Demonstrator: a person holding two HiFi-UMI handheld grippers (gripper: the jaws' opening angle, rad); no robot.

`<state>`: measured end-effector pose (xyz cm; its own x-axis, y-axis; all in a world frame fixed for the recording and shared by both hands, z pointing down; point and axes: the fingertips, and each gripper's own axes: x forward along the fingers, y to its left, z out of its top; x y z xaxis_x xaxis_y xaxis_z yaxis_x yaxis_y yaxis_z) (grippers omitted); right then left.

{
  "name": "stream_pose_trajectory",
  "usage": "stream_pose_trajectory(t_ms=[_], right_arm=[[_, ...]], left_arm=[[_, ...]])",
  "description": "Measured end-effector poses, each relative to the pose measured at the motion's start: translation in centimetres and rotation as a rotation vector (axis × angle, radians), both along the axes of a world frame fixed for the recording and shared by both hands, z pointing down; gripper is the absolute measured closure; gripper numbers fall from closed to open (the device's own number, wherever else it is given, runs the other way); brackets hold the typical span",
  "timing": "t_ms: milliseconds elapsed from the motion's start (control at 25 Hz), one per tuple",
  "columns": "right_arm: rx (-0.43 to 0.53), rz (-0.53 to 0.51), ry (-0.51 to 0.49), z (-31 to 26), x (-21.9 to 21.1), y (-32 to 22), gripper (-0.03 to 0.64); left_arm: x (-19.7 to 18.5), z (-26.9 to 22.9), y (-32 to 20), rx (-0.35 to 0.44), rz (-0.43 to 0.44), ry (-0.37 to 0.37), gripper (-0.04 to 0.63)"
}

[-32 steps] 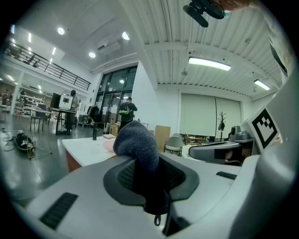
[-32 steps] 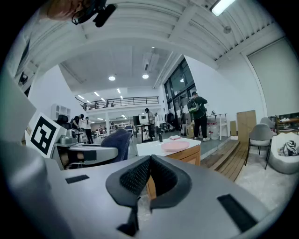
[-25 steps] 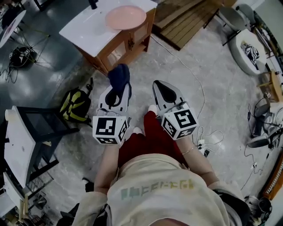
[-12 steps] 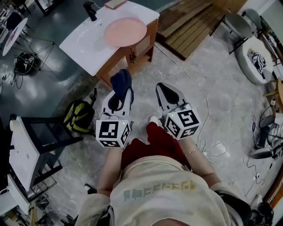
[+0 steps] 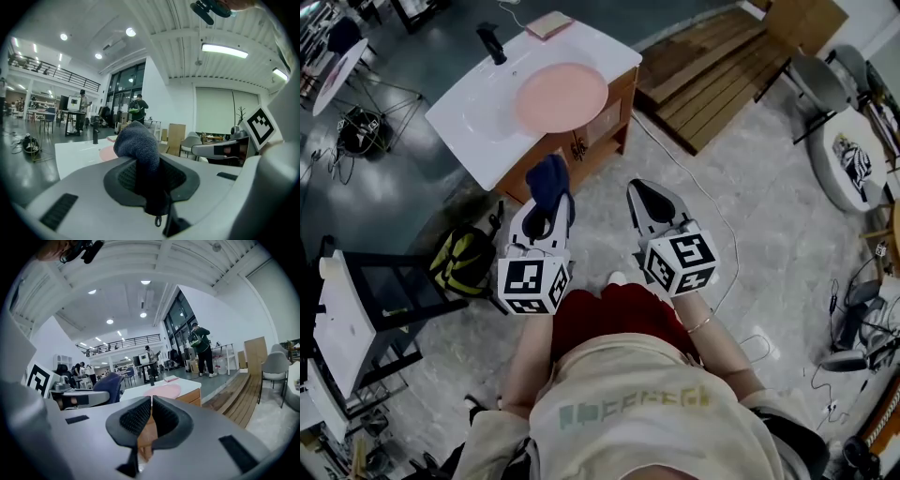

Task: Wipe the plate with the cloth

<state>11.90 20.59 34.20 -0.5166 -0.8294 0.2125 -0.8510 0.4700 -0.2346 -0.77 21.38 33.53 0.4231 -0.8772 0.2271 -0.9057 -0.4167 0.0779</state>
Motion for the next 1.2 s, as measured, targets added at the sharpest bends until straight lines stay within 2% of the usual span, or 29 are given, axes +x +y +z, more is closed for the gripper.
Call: stream_pose_trajectory(t_ms=[400,600,920,1200], right_arm=[[0.058,0.000,0.022,-1.7,0.7,-5.4,0.578],[0.047,0.020,0.023,-1.2,0.8,-8.1,0.578],[0.020,0.041,0.050,0.0,-0.5,-15.4,0.578],[-0.025,0.088,0.123,1.5,-1.6,-22.2,0.578]], left_arm=[[0.2,-1.2,-5.0,0.031,-0.029,-0.020,0.515],[-0.5,-1.4,-8.4,0.038,-0.031,-0.018,0.515],[-2.9,-0.6,-16.4,0.022,-0.031,-0.007,0.515],[-4.2,0.1,-23.0,-0.007,-0.010,0.009,0.515]])
